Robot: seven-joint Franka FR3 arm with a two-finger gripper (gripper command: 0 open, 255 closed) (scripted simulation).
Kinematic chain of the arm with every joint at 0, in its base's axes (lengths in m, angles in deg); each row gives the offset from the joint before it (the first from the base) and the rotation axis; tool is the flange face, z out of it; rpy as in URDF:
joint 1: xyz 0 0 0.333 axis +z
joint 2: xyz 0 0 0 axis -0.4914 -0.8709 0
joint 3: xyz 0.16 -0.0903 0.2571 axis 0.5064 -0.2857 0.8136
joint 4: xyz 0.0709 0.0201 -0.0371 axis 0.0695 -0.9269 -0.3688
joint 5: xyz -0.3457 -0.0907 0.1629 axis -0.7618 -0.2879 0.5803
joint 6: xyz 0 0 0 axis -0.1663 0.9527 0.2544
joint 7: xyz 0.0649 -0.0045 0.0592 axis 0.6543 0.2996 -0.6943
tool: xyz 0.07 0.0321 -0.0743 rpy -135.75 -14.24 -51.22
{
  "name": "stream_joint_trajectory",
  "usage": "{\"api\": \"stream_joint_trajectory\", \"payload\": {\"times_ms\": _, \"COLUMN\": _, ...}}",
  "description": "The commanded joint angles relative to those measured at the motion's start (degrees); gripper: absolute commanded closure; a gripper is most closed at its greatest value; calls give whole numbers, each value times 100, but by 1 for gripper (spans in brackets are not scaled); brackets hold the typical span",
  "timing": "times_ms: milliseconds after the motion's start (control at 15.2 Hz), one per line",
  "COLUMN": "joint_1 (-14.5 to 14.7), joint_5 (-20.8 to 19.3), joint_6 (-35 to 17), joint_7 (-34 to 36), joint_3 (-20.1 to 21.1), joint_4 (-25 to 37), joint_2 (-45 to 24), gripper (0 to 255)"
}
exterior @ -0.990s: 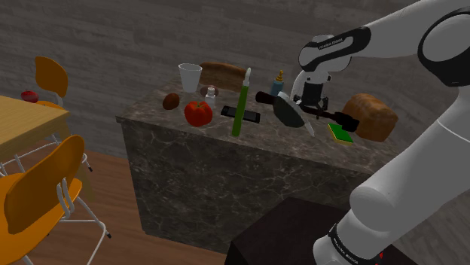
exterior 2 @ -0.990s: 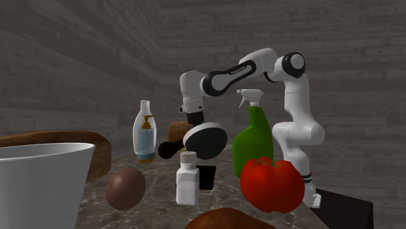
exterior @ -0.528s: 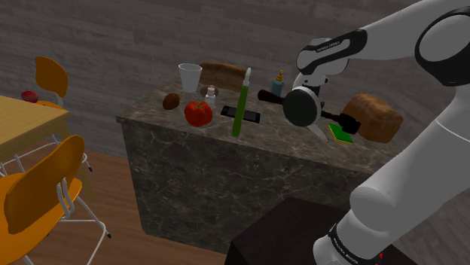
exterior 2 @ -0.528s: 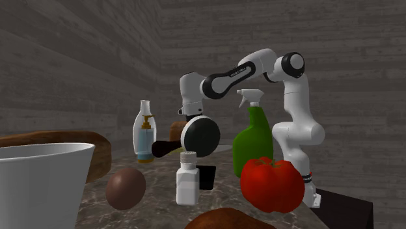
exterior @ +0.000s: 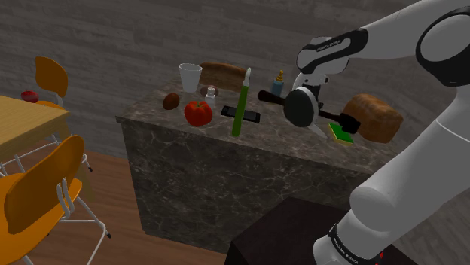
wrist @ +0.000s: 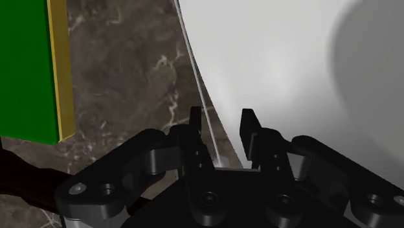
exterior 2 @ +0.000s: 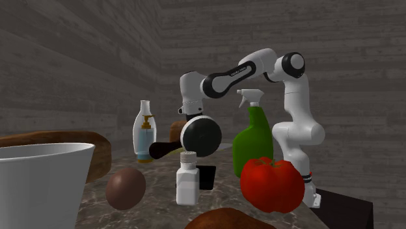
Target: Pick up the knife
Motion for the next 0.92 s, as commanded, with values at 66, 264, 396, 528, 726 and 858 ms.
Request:
{"api": "stream_joint_trajectory", "payload": {"times_ms": 66, "joint_1": -33, "joint_5": -76, "joint_6": 217, "joint_7": -19, "joint_3": -27, "joint_4": 77, "joint_2": 10, "gripper": 255}}
{"api": "stream_joint_trajectory", "payload": {"times_ms": 264, "joint_1": -29, "joint_5": -82, "joint_6": 445, "joint_7": -28, "joint_3": -19, "joint_4": 235, "joint_2": 81, "gripper": 255}}
{"api": "stream_joint_trajectory", "payload": {"times_ms": 396, "joint_1": -26, "joint_5": -85, "joint_6": 596, "joint_7": -35, "joint_3": -14, "joint_4": 346, "joint_2": 122, "gripper": 255}}
{"api": "stream_joint_trajectory", "payload": {"times_ms": 528, "joint_1": -23, "joint_5": -87, "joint_6": 748, "joint_7": -43, "joint_3": -9, "joint_4": 462, "joint_2": 159, "gripper": 255}}
{"api": "stream_joint_trajectory", "payload": {"times_ms": 726, "joint_1": -19, "joint_5": -90, "joint_6": 976, "joint_7": -56, "joint_3": -2, "joint_4": 646, "joint_2": 204, "gripper": 255}}
{"api": "stream_joint_trajectory", "payload": {"times_ms": 858, "joint_1": -16, "joint_5": -90, "joint_6": 1127, "joint_7": -66, "joint_3": 3, "joint_4": 774, "joint_2": 228, "gripper": 255}}
